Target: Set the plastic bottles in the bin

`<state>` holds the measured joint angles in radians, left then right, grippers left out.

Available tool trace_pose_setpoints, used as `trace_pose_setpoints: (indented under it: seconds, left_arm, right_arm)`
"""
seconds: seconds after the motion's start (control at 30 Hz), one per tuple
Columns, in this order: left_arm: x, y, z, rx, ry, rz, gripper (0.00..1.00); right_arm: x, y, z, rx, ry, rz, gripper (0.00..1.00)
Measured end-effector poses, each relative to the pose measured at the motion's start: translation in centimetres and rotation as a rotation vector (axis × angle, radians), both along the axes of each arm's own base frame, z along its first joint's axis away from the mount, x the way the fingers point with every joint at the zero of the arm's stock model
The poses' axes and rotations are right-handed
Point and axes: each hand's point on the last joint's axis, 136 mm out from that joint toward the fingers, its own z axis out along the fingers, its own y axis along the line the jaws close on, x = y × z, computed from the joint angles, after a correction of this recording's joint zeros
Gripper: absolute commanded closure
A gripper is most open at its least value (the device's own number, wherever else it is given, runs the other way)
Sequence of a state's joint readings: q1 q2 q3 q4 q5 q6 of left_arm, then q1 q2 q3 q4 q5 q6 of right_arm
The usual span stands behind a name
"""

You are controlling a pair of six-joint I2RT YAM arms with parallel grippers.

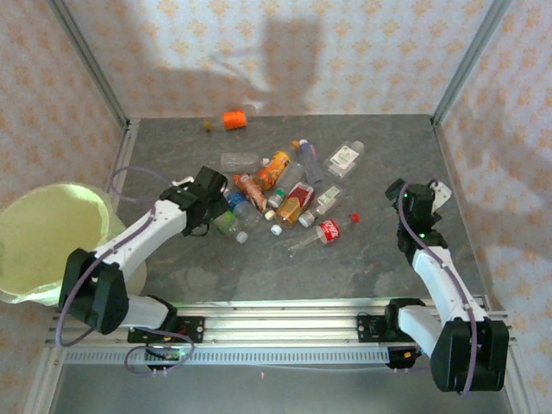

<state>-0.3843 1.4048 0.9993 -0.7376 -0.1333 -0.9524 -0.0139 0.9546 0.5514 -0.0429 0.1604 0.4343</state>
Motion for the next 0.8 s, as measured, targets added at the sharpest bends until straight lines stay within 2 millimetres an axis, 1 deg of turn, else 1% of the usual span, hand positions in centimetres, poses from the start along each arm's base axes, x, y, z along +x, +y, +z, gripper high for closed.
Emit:
trace_pose_setpoints:
  seconds: [0.23,0.4,0.47,0.53,0.67,0.8]
  left_arm:
    - [0.4,-0.6,-2.1,0.003,0.072,-0.008,0.11]
    - [0.4,-0.6,-3.5,0.017,0.109,-0.008,0.10]
    - [0.9,-1.0,-3.6,0.006,0.109,-0.011,0.08]
    - [2.0,-1.7,-3.4,-0.009,0.099,-0.019,0.07]
    - [3.7,-2.4,-4.0,-0.010,0.098,-0.026,0.07]
    - [4.1,-2.6,-5.4,0.002,0.131,-0.027,0.14]
  right_arm:
    - [-0.3,0.1,-0.1,-0.002,0.012,0.005,0.01]
    - [-0.3,0.1,-0.2,-0.013,0.019,0.012,0.01]
    - [-0.3,0.1,-0.2,-0.017,0.021,0.014,0.01]
    - [-0.3,0.1,-0.2,-0.020,0.023,0.016,0.01]
    - [-0.3,0.1,-0.2,-0.024,0.028,0.023,0.01]
    - [-0.3,0.2,-0.3,-0.022,0.028,0.026,0.01]
